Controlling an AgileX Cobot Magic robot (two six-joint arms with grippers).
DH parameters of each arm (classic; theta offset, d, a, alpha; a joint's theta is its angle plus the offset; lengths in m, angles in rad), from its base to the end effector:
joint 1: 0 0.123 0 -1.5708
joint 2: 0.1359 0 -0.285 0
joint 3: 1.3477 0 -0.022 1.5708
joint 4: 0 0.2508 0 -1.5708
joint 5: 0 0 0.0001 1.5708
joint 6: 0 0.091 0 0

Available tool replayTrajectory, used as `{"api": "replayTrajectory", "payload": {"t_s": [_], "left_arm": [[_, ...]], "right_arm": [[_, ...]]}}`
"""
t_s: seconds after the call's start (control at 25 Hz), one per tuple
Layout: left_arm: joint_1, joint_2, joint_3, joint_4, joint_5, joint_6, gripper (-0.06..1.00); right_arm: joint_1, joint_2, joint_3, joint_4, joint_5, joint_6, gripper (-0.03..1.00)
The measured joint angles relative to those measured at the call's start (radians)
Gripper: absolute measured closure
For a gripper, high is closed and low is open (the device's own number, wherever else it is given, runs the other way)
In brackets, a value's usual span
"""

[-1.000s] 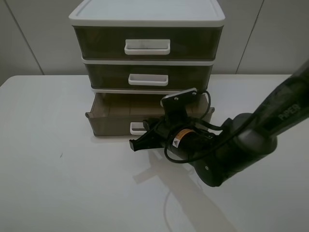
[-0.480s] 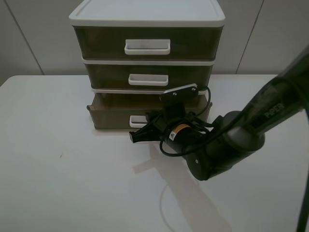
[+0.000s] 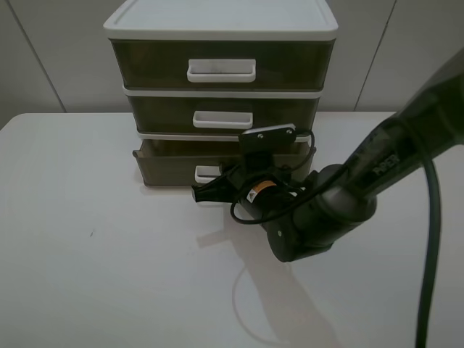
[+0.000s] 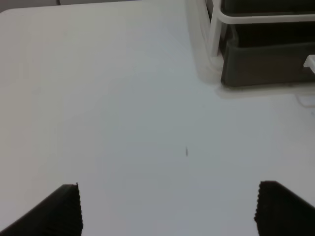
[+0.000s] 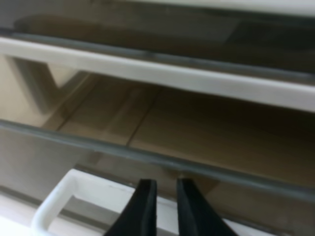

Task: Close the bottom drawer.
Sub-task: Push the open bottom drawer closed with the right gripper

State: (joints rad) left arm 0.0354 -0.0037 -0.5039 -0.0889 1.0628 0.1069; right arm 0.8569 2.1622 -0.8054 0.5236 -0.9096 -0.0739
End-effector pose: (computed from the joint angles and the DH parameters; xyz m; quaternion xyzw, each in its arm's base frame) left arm -0.0059 -0.0073 0.2784 0.0323 0.8503 -0.0071 0.5252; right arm 0.2634 0.2492 0.0679 -0.1358 0.8206 0.1381 0.5377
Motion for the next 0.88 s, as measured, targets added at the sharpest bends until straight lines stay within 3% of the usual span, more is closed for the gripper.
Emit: {"api": "replayTrajectory", "payload": {"t_s": [0.88], "left_arm": [[0.0, 0.0, 0.0, 0.0, 0.0, 0.0, 0.23]], "right_arm": [[0.0, 0.03, -0.079, 0.084, 0.013, -0.056, 0.95]]}}
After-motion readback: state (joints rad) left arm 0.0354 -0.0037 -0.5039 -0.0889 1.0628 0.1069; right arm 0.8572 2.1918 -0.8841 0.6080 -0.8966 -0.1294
